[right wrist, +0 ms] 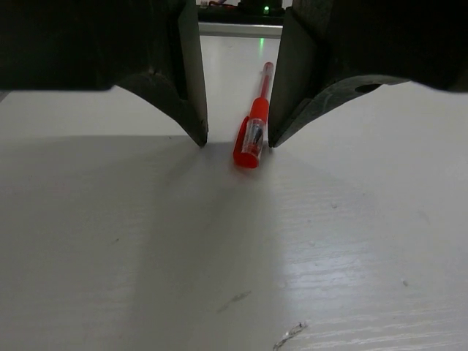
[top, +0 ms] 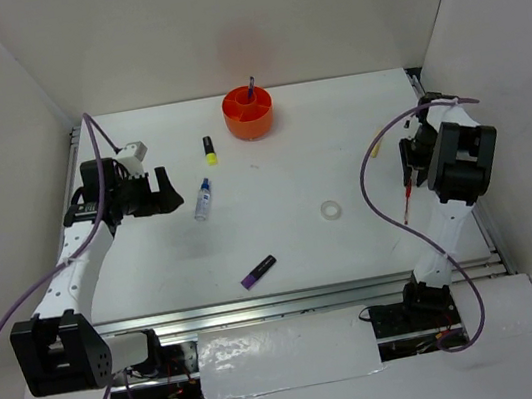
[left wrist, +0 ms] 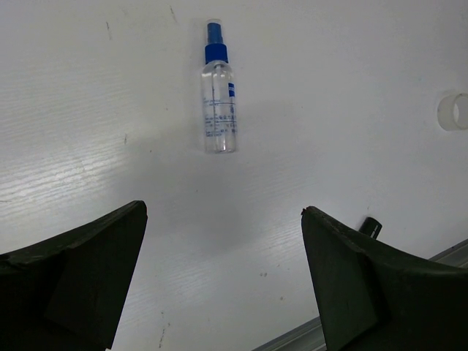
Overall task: Sort the stationery into containers
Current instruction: Grab a piece of stationery with the right arm
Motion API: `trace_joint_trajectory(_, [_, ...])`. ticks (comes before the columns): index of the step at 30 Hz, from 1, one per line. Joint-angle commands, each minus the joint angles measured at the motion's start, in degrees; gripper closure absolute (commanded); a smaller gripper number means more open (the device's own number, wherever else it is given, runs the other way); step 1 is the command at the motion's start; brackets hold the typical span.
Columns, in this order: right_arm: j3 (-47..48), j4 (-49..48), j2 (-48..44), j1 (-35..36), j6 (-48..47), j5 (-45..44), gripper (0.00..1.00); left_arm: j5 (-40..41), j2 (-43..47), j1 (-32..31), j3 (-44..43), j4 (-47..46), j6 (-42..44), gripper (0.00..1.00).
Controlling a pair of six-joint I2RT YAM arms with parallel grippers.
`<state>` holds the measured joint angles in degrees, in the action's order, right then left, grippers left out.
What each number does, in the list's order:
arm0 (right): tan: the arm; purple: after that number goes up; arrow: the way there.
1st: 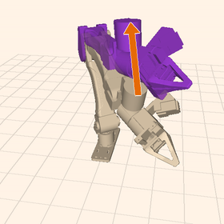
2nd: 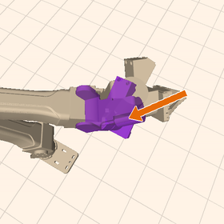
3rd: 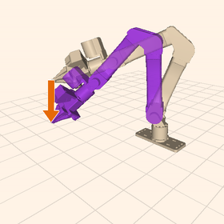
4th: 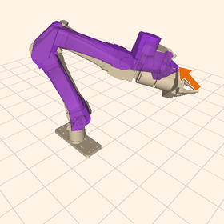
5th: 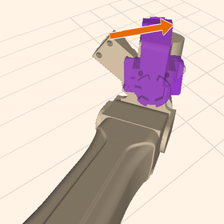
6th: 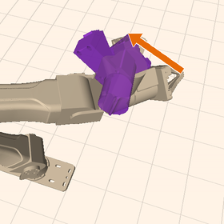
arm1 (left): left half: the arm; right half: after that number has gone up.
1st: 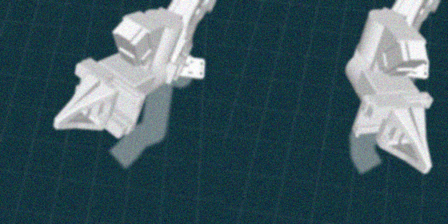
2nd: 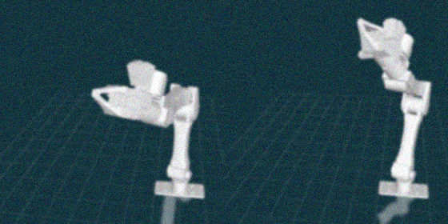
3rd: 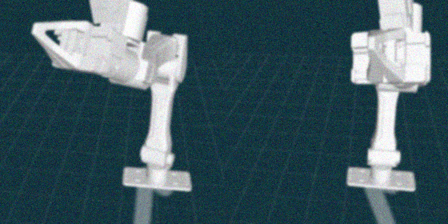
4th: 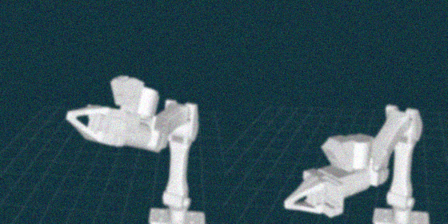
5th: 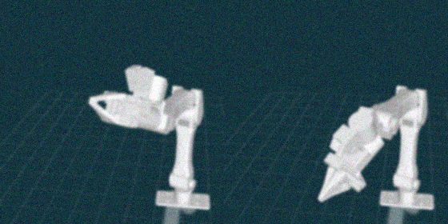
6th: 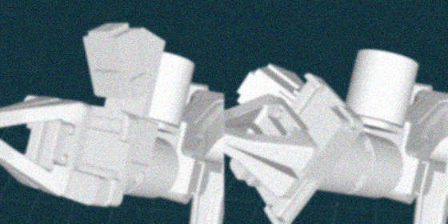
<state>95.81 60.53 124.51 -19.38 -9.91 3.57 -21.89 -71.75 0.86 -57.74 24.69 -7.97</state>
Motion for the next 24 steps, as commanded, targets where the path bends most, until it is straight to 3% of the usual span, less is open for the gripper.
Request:
trace_joint_trajectory(1, [2.80,2.57,1.96,0.39,-1.34,-1.90,0.54,0.62,-0.76,-0.34,-0.45,-1.75,-0.91,0.01])
trace_joint_trajectory(6, [4.12,3.63,4.16,0.92,-2.39,-1.73,0.60,1.58,-1.29,-0.25,-0.89,-1.05,-0.56,0.01])
trace_joint_trajectory(13, [6.32,4.68,4.52,2.67,-2.74,1.87,0.95,1.68,-1.29,-0.25,-0.97,-0.69,-0.73,0.01])
trace_joint_trajectory(18, [10.79,6.53,-0.13,5.22,-4.76,10.21,1.00,0.89,-1.20,-0.25,-1.77,-0.08,-0.73,0.01])
trace_joint_trajectory(21, [18.06,7.84,-4.44,7.15,-8.09,17.77,1.00,0.88,-0.24,-0.25,-1.50,-1.21,-1.17,0.01])
trace_joint_trajectory(24, [22.47,2.25,-11.72,10.23,-7.59,22.43,1.00,0.44,3.87,-0.25,1.12,-4.98,-1.79,0.01])
